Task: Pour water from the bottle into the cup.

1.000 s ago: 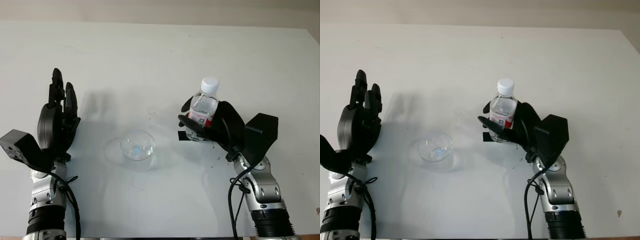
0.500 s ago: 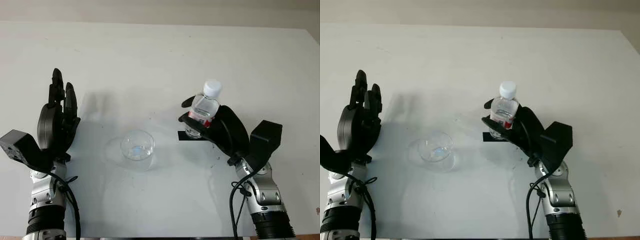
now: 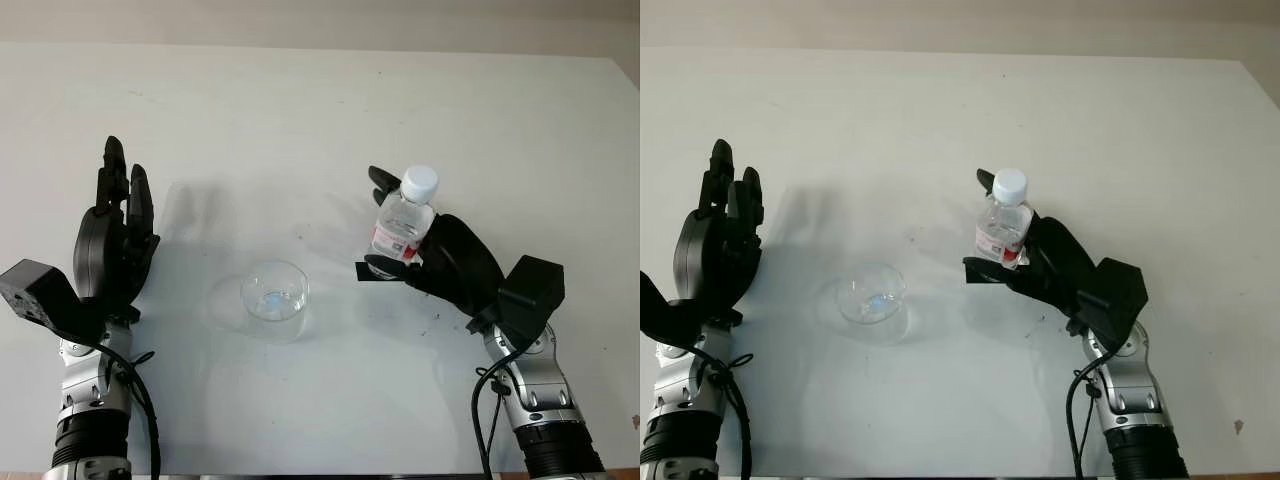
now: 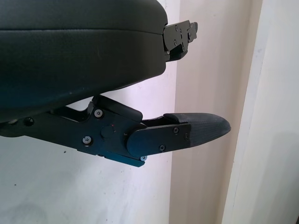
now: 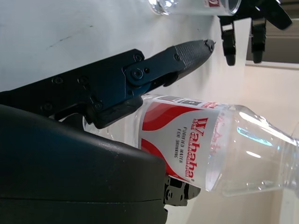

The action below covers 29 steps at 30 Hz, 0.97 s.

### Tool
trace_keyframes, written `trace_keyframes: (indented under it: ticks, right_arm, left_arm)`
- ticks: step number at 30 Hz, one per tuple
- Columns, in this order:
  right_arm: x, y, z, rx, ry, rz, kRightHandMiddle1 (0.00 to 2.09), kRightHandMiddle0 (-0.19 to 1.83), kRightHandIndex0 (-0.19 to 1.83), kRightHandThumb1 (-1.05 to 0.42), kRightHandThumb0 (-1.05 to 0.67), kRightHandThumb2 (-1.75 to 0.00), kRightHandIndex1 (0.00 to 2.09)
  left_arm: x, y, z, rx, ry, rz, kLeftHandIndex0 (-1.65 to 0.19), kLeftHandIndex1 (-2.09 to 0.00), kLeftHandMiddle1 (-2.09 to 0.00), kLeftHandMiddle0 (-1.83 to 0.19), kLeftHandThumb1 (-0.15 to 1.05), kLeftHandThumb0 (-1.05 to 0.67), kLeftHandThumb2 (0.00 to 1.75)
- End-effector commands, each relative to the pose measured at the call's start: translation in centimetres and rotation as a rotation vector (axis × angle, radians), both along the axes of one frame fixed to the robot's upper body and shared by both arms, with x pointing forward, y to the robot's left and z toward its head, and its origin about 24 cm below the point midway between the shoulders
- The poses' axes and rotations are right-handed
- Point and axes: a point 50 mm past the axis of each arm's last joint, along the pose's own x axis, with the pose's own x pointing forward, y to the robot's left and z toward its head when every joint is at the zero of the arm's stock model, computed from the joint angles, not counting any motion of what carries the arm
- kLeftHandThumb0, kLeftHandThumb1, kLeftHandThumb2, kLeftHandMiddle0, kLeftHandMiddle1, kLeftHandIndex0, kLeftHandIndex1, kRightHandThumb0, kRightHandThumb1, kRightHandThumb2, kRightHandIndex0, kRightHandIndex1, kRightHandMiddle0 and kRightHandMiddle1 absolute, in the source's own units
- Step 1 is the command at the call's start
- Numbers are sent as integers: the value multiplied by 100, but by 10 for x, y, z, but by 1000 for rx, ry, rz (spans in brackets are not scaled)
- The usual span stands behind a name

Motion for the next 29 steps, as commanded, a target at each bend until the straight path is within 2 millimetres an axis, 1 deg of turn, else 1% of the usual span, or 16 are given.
trace_keyframes:
  ticks: [1, 9, 16, 23, 29]
  right_arm:
    - [0, -4, 1, -27, -28, -3, 2, -19, -19, -93, -87, -5, 0]
    - [2, -13, 0, 47, -63, -118, 0, -19, -19, -93, -92, -6, 0]
    - [5, -15, -5, 113, -79, -193, 0, -19, -19, -93, -91, -6, 0]
    - [5, -15, -5, 120, -79, -184, 0, -19, -19, -95, -93, -6, 0]
    - [2, -12, -5, 86, -92, -89, 0, -19, -19, -96, -92, -6, 0]
  left_arm:
    - [1, 2, 1, 5, -7, 4, 19, -2, -1, 19, 105, -75, 52]
    - [2, 2, 2, 13, -12, 7, 19, -2, -3, 19, 105, -75, 53]
    - [3, 2, 2, 7, -9, 4, 19, -1, -2, 19, 105, -75, 53]
    - [3, 2, 2, 8, -11, 11, 19, -2, -3, 19, 105, -74, 54]
    - [1, 2, 2, 11, -13, 8, 19, -1, -3, 19, 105, -74, 54]
